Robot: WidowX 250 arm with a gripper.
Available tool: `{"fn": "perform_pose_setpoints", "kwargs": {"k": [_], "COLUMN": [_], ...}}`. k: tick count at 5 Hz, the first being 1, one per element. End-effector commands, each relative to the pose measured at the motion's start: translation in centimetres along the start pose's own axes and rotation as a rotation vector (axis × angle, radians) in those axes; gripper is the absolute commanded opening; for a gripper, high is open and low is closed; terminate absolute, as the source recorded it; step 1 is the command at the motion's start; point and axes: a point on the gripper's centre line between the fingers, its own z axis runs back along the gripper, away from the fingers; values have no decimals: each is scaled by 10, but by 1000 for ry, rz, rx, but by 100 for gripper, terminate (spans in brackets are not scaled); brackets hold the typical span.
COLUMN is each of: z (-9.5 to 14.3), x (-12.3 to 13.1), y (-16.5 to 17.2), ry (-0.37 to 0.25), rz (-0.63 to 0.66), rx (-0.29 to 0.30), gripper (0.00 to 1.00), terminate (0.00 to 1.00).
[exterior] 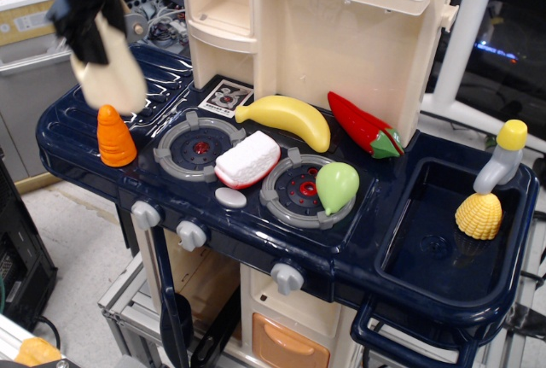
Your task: Put detergent in sink
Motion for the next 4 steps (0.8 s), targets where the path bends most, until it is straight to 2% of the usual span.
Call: {"fn": "perform_pose_setpoints", "kwargs": {"k": [1,2,3,4], "z": [79,88,72,68], "x": [92,132,173,219], "y": [-9,-19,-31,-43], "ry": [37,-41,-139,-170], "rz": [227,439,663,777], "rx": [77,15,9,5], "gripper": [0,0,0,0], "terminate": [0,0,0,0]}}
